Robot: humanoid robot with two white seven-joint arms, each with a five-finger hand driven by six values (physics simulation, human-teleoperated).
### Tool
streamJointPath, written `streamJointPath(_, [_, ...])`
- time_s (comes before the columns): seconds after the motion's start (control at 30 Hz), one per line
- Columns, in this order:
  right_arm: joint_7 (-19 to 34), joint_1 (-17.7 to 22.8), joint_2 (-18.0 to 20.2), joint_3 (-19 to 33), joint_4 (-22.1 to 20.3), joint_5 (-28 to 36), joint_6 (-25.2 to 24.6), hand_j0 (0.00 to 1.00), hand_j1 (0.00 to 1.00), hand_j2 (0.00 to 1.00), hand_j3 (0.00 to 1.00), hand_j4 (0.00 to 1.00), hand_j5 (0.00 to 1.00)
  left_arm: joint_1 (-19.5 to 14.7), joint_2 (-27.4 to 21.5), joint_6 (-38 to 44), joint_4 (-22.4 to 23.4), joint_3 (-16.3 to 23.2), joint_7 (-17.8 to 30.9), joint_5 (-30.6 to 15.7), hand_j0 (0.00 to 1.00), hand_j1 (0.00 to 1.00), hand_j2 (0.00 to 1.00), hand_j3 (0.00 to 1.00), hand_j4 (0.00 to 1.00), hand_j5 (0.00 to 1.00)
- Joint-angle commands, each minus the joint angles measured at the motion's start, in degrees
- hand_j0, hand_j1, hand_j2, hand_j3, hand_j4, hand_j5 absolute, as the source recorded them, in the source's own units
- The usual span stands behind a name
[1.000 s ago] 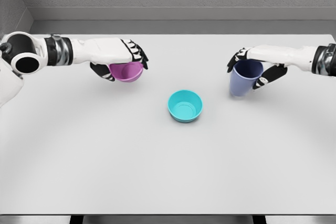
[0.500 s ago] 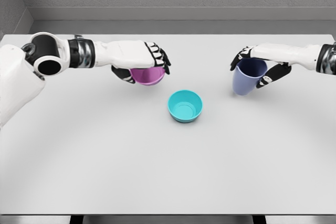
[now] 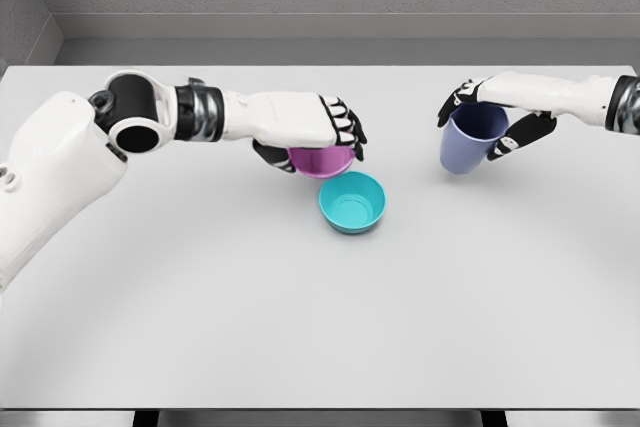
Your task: Stacking bowl and cup with both arms
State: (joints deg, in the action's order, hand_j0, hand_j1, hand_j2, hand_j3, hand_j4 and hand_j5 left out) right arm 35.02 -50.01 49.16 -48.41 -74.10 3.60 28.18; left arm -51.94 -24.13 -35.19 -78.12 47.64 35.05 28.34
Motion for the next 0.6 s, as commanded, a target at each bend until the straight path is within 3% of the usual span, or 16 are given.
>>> streamJointPath(0.0, [-0.02, -0.35, 0.05, 0.16, -0.08, 0.36, -0.14, 0.65, 0.65, 0.65, 0.65, 0.65, 0.65, 0.09, 0.31, 0.19, -1.15, 0.26, -0.05, -0.3, 0.67, 0.67, 0.67, 0.67, 0.67, 0.67])
streamJointPath(0.37, [-0.02, -0.62, 0.41, 0.16, -2.45, 0.36, -0.14, 0.66, 0.66, 0.66, 0.66, 0.66, 0.66, 1.32, -0.92, 0.19, -7.39, 0.35, -0.05, -0.39, 0.67, 0.67, 0.67, 0.67, 0.67, 0.67])
streamJointPath(0.57, [-0.02, -0.79, 0.67, 0.16, -2.63, 0.45, -0.14, 0.65, 0.65, 0.65, 0.65, 0.65, 0.65, 1.93, -0.92, 0.19, -7.31, 0.44, -0.05, -0.3, 0.67, 0.67, 0.67, 0.67, 0.67, 0.67])
